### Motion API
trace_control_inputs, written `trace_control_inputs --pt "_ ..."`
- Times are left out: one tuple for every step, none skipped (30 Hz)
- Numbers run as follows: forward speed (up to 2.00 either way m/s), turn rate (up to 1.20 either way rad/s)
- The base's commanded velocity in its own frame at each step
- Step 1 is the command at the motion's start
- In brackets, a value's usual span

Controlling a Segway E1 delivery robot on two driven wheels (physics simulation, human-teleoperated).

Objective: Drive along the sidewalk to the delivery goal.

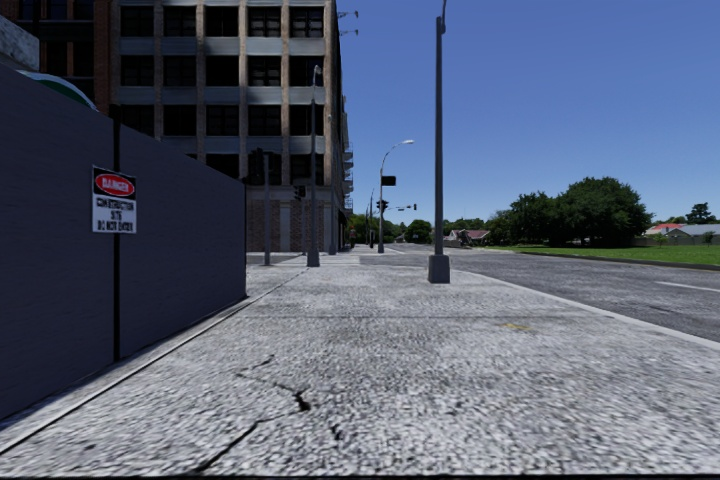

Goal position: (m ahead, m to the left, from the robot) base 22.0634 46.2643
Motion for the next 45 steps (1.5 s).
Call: trace_control_inputs --pt "2.00 0.00" --pt "2.00 0.00" --pt "2.00 0.00" --pt "2.00 0.00" --pt "2.00 0.00" --pt "2.00 0.00" --pt "2.00 0.00" --pt "2.00 0.00" --pt "2.00 0.00" --pt "2.00 0.00" --pt "2.00 0.00" --pt "2.00 0.00" --pt "2.00 0.00" --pt "2.00 0.00" --pt "2.00 0.00" --pt "2.00 0.00" --pt "2.00 0.00" --pt "2.00 0.00" --pt "2.00 0.00" --pt "2.00 0.00" --pt "2.00 0.00" --pt "2.00 0.00" --pt "2.00 0.00" --pt "2.00 0.00" --pt "2.00 0.00" --pt "2.00 0.00" --pt "2.00 0.04" --pt "2.00 0.12" --pt "2.00 0.17" --pt "2.00 0.17" --pt "2.00 0.21" --pt "2.00 0.24" --pt "2.00 0.27" --pt "2.00 0.33" --pt "2.00 0.33" --pt "2.00 0.35" --pt "2.00 0.36" --pt "2.00 0.36" --pt "2.00 0.36" --pt "2.00 0.36" --pt "2.00 0.36" --pt "2.00 0.36" --pt "2.00 0.36" --pt "2.00 0.36" --pt "2.00 0.36"
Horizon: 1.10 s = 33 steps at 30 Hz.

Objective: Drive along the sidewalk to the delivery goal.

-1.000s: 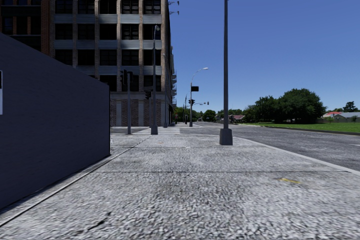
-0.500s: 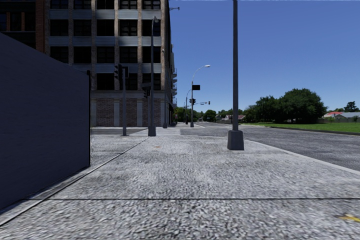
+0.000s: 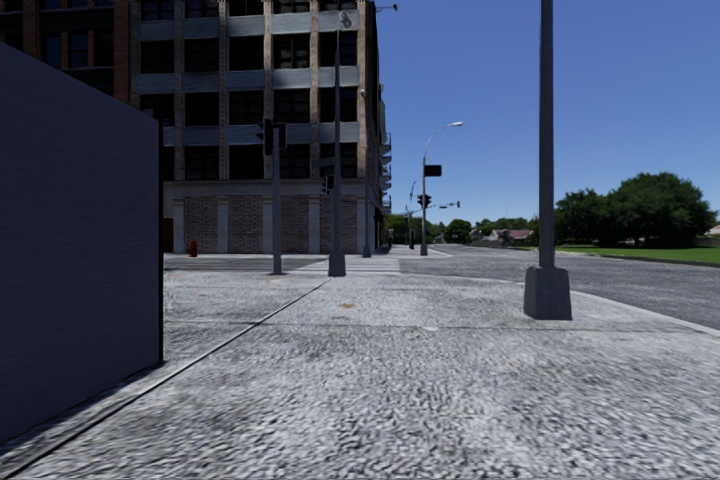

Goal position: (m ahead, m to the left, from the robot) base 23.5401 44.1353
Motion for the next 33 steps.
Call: trace_control_inputs --pt "2.00 0.36" --pt "2.00 0.36" --pt "2.00 0.36" --pt "2.00 0.36" --pt "2.00 0.36" --pt "2.00 0.36" --pt "2.00 0.36" --pt "2.00 0.36" --pt "2.00 0.36" --pt "2.00 0.36" --pt "2.00 0.36" --pt "2.00 0.36" --pt "2.00 0.36" --pt "2.00 0.36" --pt "2.00 0.35" --pt "2.00 0.35" --pt "2.00 0.30" --pt "2.00 0.28" --pt "2.00 0.28" --pt "2.00 0.27" --pt "2.00 0.27" --pt "2.00 0.27" --pt "2.00 0.27" --pt "2.00 0.27" --pt "2.00 0.27" --pt "2.00 0.27" --pt "2.00 0.27" --pt "2.00 0.27" --pt "2.00 0.27" --pt "2.00 0.27" --pt "2.00 0.27" --pt "2.00 0.27" --pt "2.00 0.27"
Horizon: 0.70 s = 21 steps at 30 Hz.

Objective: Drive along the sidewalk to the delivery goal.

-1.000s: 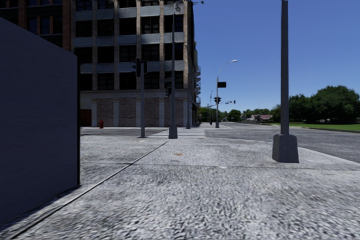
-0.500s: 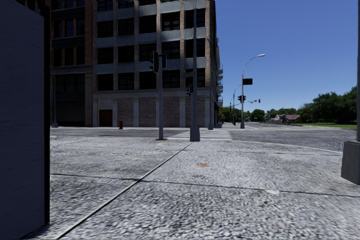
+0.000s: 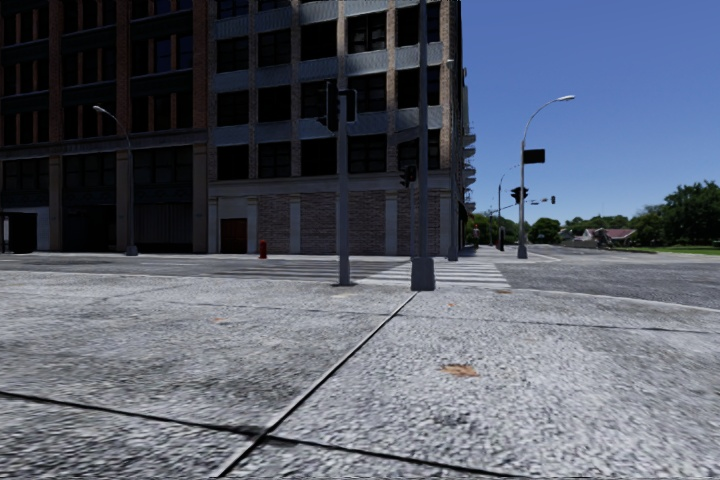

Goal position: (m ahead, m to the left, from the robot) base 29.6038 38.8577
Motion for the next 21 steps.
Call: trace_control_inputs --pt "2.00 0.27" --pt "2.00 0.27" --pt "2.00 0.27" --pt "2.00 0.27" --pt "2.00 0.27" --pt "2.00 0.27" --pt "2.00 0.27" --pt "2.00 0.27" --pt "2.00 0.27" --pt "2.00 0.27" --pt "2.00 0.28" --pt "2.00 0.28" --pt "2.00 0.28" --pt "2.00 0.28" --pt "2.00 0.29" --pt "2.00 0.33" --pt "2.00 0.35" --pt "2.00 0.36" --pt "2.00 0.36" --pt "2.00 0.36" --pt "2.00 0.36"
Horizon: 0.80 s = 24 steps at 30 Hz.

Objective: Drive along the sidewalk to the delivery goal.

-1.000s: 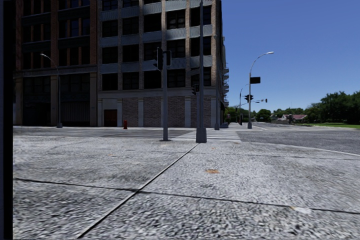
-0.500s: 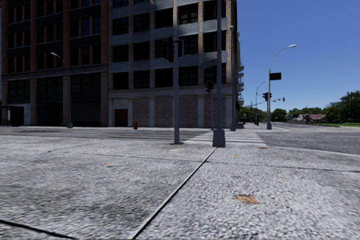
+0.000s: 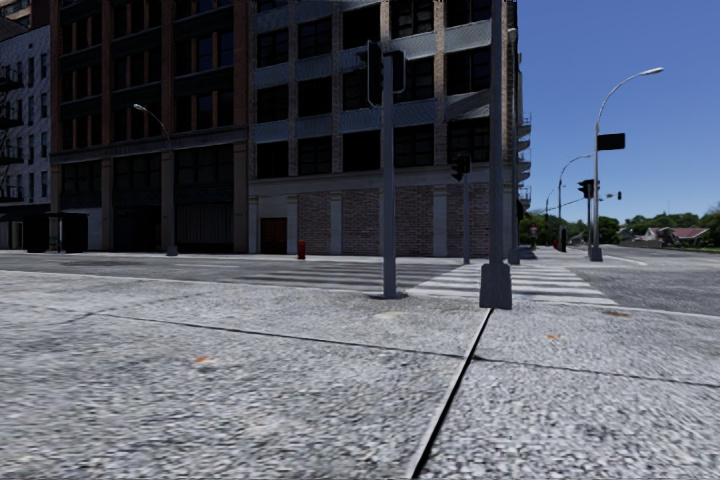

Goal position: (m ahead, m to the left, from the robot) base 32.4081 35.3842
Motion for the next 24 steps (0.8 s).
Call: trace_control_inputs --pt "2.00 0.36" --pt "2.00 0.36" --pt "2.00 0.36" --pt "2.00 0.36" --pt "2.00 0.36" --pt "2.00 0.36" --pt "2.00 0.36" --pt "2.00 0.36" --pt "2.00 0.36" --pt "2.00 0.36" --pt "2.00 0.36" --pt "2.00 0.36" --pt "2.00 0.36" --pt "2.00 0.36" --pt "2.00 0.36" --pt "2.00 0.36" --pt "2.00 0.36" --pt "2.00 0.36" --pt "2.00 0.36" --pt "2.00 0.36" --pt "2.00 0.36" --pt "2.00 0.36" --pt "2.00 0.36" --pt "2.00 0.36"
